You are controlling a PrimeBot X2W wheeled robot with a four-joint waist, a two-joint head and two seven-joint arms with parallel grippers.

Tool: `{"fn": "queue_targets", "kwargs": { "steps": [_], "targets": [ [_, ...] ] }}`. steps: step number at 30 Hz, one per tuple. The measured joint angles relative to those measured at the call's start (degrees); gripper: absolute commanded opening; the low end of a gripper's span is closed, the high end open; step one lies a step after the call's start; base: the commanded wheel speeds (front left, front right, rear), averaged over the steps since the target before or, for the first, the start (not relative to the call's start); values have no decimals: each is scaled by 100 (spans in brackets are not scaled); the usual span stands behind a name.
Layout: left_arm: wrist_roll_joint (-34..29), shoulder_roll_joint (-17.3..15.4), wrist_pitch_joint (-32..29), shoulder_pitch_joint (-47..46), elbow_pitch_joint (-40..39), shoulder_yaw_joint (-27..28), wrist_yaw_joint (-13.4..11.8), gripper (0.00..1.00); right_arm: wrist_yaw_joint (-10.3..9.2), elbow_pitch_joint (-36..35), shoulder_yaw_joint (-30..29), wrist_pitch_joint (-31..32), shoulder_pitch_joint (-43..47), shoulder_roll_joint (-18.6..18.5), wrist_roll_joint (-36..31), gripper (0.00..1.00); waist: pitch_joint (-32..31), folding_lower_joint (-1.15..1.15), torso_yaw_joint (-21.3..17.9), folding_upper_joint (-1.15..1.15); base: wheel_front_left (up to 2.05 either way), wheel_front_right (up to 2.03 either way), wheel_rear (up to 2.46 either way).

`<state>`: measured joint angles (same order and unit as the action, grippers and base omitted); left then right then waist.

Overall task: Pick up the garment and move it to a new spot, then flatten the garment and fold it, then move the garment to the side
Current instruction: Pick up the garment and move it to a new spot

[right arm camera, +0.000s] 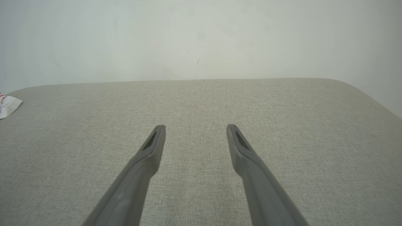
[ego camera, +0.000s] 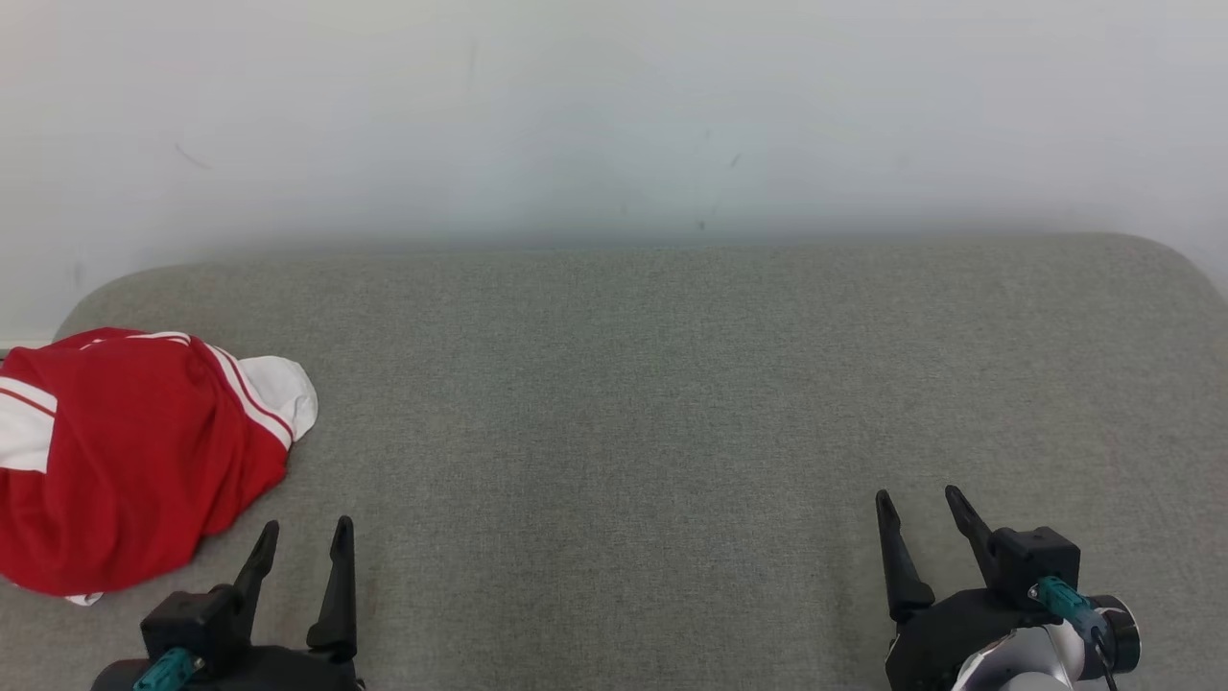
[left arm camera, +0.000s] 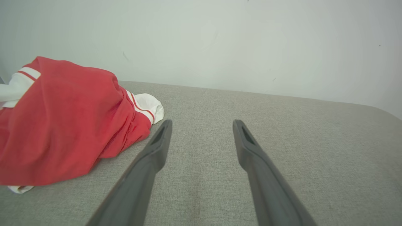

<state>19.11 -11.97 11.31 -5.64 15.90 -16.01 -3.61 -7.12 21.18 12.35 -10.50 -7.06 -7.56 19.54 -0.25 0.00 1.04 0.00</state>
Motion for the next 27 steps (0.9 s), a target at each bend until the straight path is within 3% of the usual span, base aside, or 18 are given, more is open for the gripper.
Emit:
{"fn": "queue_targets", "kwargs": {
  "steps": [10, 27],
  "targets": [
    [-3, 62, -73, -139, 5, -54, -54, 100, 0, -110, 10, 78, 75, 5, -19, 100, 17, 0, 409, 0, 0, 0, 0],
    [18, 66, -174, 69, -62, 175, -192, 100, 7, -183, 74, 231, -14, 44, -34, 100, 74, 0, 1732, 0, 0, 0, 0]
  ]
}}
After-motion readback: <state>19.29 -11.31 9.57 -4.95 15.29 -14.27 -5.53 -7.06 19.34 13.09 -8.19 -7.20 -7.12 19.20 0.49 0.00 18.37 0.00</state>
